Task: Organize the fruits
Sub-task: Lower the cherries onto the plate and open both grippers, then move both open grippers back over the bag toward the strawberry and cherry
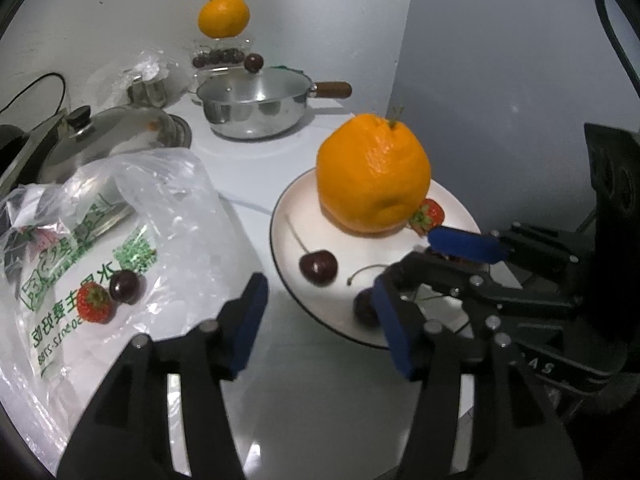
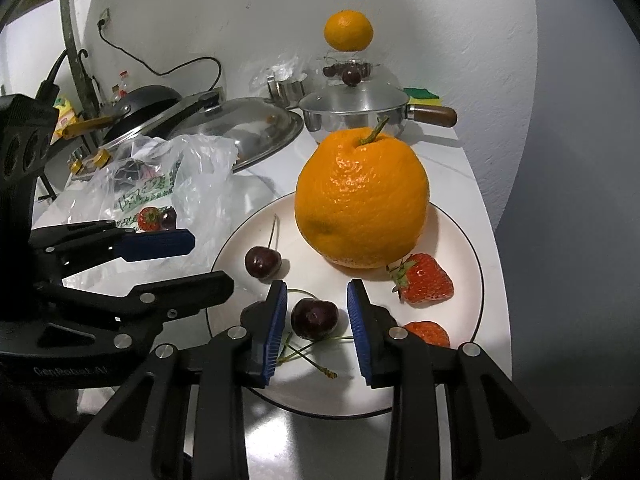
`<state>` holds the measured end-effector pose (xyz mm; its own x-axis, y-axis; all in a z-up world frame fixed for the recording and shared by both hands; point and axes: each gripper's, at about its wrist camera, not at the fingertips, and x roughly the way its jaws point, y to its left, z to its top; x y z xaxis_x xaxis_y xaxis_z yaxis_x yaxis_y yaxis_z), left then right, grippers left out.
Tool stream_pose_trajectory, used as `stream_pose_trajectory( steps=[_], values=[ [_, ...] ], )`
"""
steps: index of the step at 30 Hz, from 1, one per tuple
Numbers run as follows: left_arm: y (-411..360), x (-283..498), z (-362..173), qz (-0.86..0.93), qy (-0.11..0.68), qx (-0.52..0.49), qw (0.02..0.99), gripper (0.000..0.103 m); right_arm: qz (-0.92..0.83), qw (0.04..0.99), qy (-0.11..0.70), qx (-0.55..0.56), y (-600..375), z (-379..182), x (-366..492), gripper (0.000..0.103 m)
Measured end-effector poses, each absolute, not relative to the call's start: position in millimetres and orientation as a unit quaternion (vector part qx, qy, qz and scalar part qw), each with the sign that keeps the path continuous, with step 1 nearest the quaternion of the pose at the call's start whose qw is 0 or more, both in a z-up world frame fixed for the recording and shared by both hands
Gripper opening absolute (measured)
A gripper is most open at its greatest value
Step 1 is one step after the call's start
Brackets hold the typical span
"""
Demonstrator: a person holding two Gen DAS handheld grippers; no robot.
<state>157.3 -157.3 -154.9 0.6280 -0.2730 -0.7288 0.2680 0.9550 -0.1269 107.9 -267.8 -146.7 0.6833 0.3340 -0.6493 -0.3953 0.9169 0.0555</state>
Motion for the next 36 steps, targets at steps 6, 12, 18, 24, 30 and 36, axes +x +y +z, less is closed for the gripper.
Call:
stream_pose_trajectory(
  steps=[6,12,18,24,30,36],
  values=[
    [-149,149,-148,-0.146,0.395,-0.007,0.907,0.057,0.196,0.919,0.339,-0.049,-263,-140,101,0.042],
    [-141,137,-142,-0.143,0.385,-0.010,0.912,0.057,0.192,0.922,0.332,-0.052,-256,-133,93,0.042],
    [-130,127,-136,-0.140,0.377,-0.014,0.916,0.057,0.191,0.924,0.327,-0.058,-246,-127,85,0.042],
    [-118,118,-133,-0.134,0.370,-0.019,0.919,0.057,0.193,0.924,0.324,-0.065,-234,-124,79,0.042],
    [-102,109,-130,-0.127,0.364,-0.027,0.923,0.057,0.198,0.923,0.321,-0.073,-217,-121,75,0.042],
    [-85,101,-128,-0.119,0.356,-0.038,0.926,0.057,0.206,0.922,0.318,-0.084,-199,-116,71,0.042]
  ],
)
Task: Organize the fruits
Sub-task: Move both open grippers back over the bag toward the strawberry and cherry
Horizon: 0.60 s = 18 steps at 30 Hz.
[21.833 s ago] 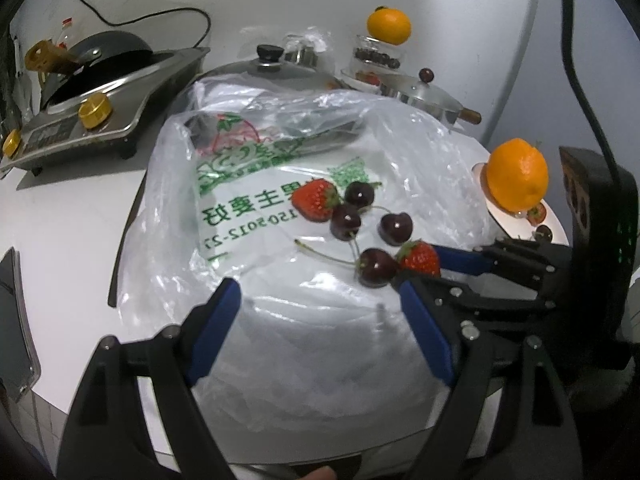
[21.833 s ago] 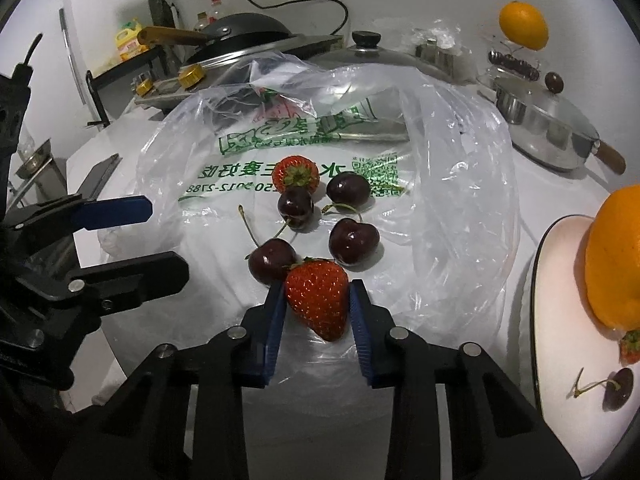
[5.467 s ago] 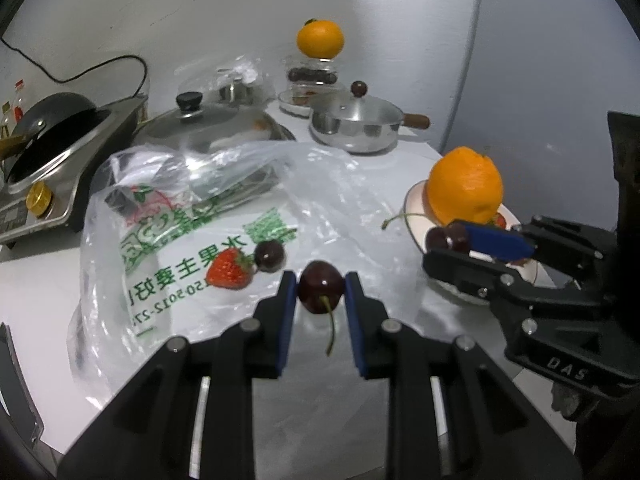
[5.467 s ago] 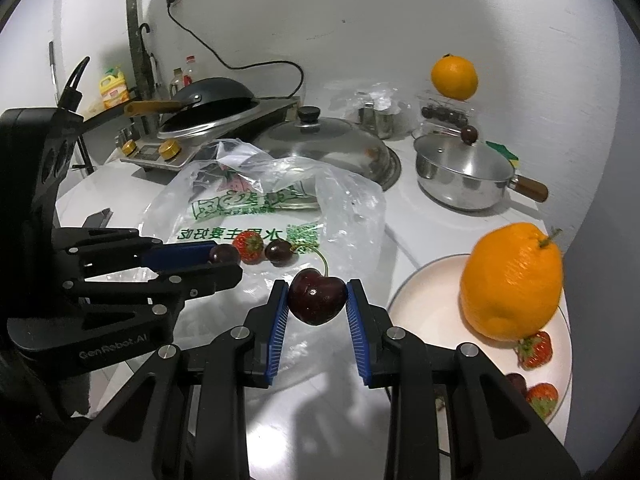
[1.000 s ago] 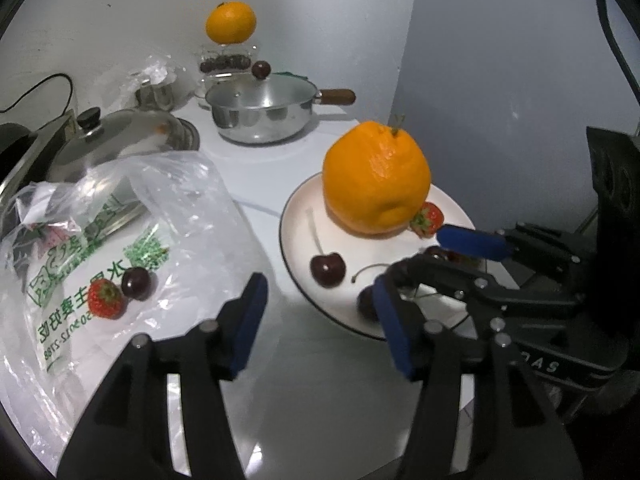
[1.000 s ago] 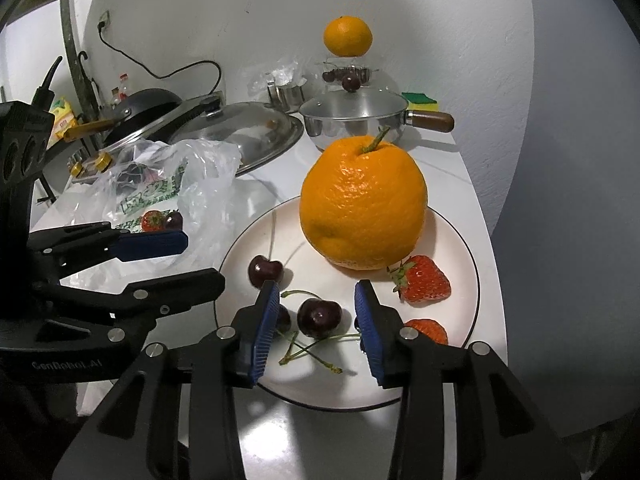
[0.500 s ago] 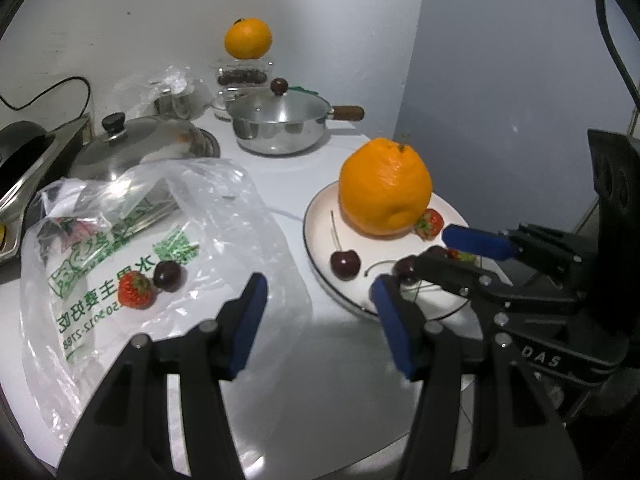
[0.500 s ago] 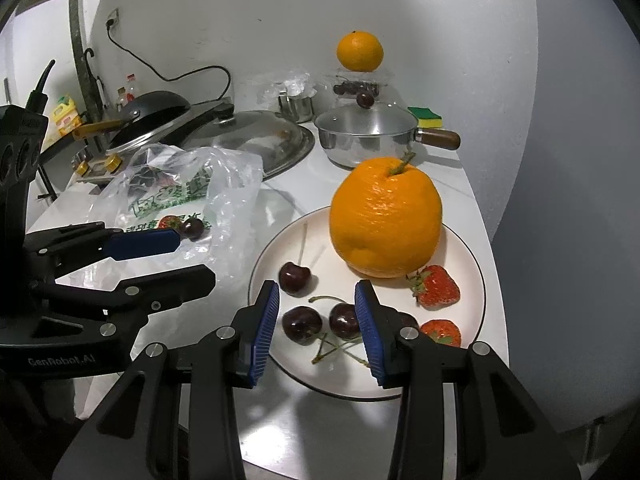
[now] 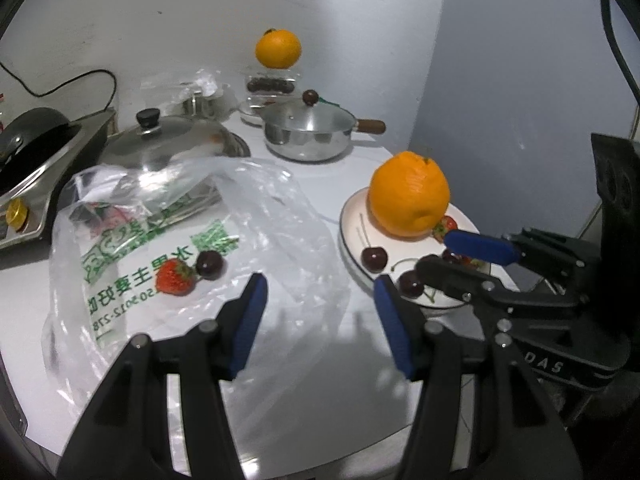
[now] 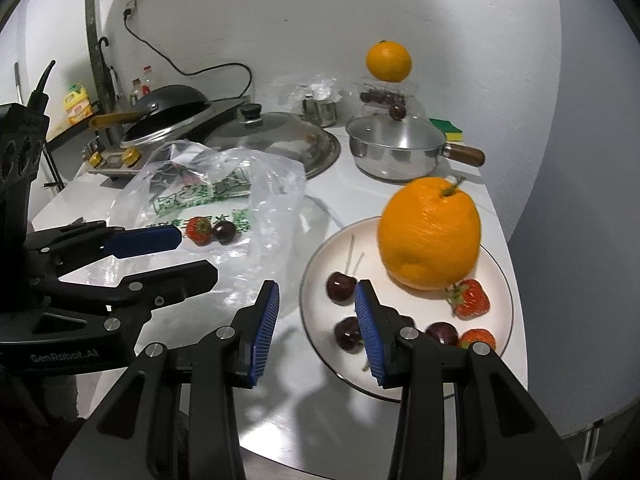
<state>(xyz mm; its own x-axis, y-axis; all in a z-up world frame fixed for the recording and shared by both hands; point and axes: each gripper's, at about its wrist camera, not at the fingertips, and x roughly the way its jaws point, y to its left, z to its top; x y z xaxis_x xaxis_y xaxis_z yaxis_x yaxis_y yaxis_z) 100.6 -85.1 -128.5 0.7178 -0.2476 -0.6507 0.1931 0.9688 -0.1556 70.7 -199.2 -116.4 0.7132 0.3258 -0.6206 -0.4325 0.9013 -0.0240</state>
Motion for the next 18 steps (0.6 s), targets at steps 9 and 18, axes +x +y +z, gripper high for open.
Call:
stream_pose_trajectory(
  steps=[9,18],
  values=[
    [-60,91,-125,-0.108,0.347,-0.051,0.930,0.057,0.215,0.920,0.314,-0.099,-172,-113,68,0.042],
    [-34,86,-126,-0.094,0.344,-0.063,0.932,0.057,0.229,0.914,0.315,-0.111,-147,-113,71,0.042]
  ],
)
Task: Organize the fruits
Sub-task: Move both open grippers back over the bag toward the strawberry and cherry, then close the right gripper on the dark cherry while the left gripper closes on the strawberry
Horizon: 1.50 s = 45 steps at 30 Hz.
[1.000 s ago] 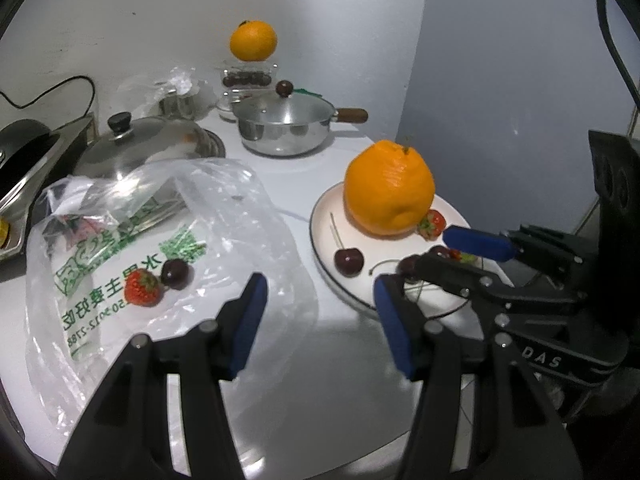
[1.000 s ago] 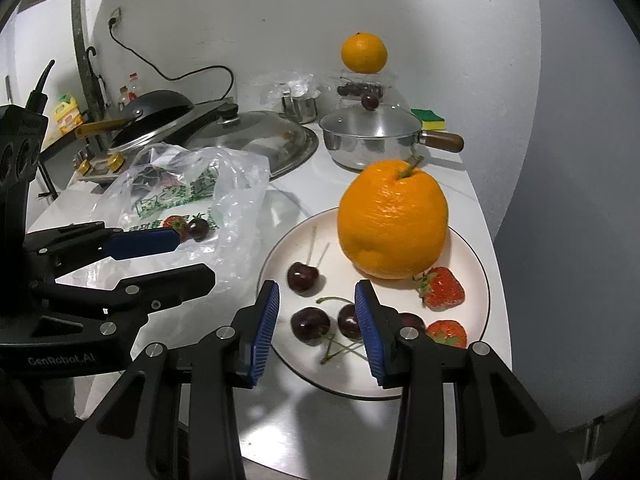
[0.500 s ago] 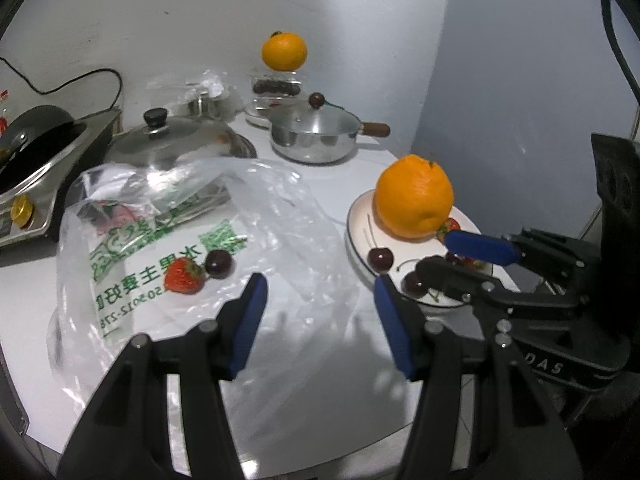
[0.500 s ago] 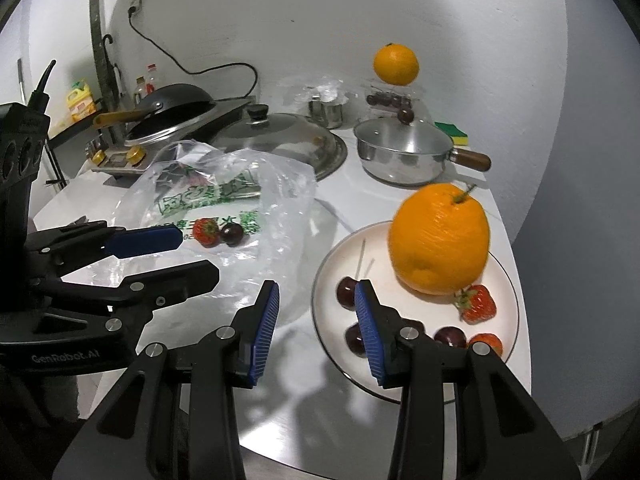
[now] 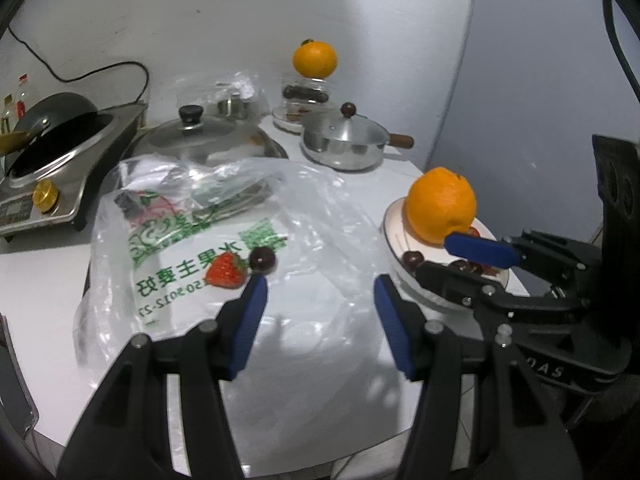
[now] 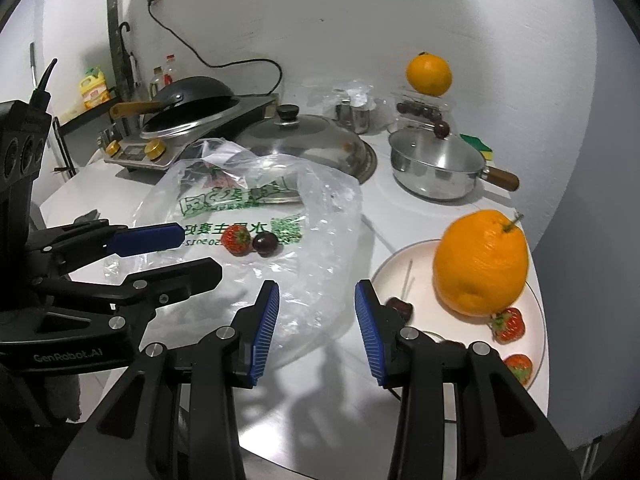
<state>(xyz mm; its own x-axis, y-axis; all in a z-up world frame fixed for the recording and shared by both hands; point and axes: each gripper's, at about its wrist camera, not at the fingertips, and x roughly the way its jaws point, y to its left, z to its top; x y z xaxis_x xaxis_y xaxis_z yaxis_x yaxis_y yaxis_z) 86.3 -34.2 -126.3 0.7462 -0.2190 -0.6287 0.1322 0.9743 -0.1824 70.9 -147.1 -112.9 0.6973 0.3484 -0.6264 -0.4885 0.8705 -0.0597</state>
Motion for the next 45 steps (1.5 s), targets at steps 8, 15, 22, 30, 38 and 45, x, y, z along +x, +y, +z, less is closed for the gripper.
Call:
stream_pose_trajectory(
  steps=[8,15,22,30,38,45],
  values=[
    [-11,87,-131,-0.078,0.344,-0.075,0.933,0.057,0.244,0.908,0.317,-0.124,-123,-114,78,0.042],
    [6,92,-138,-0.065,0.347,-0.083,0.932,0.057,0.254,0.903,0.321,-0.129,-106,-118,86,0.042],
    [20,98,-144,-0.056,0.352,-0.089,0.930,0.057,0.264,0.898,0.327,-0.134,-92,-124,97,0.042],
    [30,107,-152,-0.050,0.361,-0.093,0.927,0.057,0.274,0.892,0.333,-0.136,-80,-130,110,0.042],
    [40,116,-160,-0.041,0.367,-0.100,0.924,0.057,0.284,0.886,0.339,-0.138,-69,-137,121,0.042],
    [46,124,-169,-0.036,0.376,-0.105,0.920,0.057,0.288,0.881,0.349,-0.141,-62,-146,133,0.042]
  ],
)
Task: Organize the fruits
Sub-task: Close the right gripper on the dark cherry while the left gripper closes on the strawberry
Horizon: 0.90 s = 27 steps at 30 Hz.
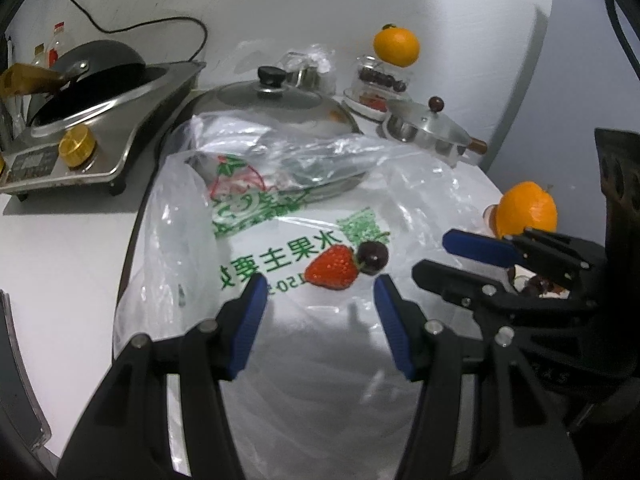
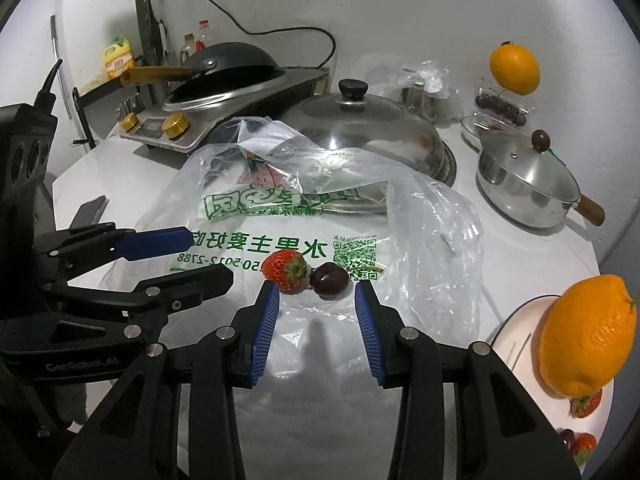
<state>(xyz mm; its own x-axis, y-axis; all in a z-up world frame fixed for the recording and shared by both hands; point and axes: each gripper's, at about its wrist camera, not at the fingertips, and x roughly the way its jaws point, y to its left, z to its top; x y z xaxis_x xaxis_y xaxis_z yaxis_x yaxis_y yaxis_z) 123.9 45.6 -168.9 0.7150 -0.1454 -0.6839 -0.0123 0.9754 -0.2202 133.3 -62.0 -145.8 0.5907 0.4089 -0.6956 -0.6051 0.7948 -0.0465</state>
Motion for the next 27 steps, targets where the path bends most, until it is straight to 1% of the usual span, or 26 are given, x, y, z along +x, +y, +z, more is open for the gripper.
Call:
stream_pose_trajectory(
  steps=[27],
  values=[
    [70,141,-193,-0.034,0.389,-0.129,0.911,0.057,0.250,0.874,0.393,-0.137,-45,-174,176,0.042]
  ],
)
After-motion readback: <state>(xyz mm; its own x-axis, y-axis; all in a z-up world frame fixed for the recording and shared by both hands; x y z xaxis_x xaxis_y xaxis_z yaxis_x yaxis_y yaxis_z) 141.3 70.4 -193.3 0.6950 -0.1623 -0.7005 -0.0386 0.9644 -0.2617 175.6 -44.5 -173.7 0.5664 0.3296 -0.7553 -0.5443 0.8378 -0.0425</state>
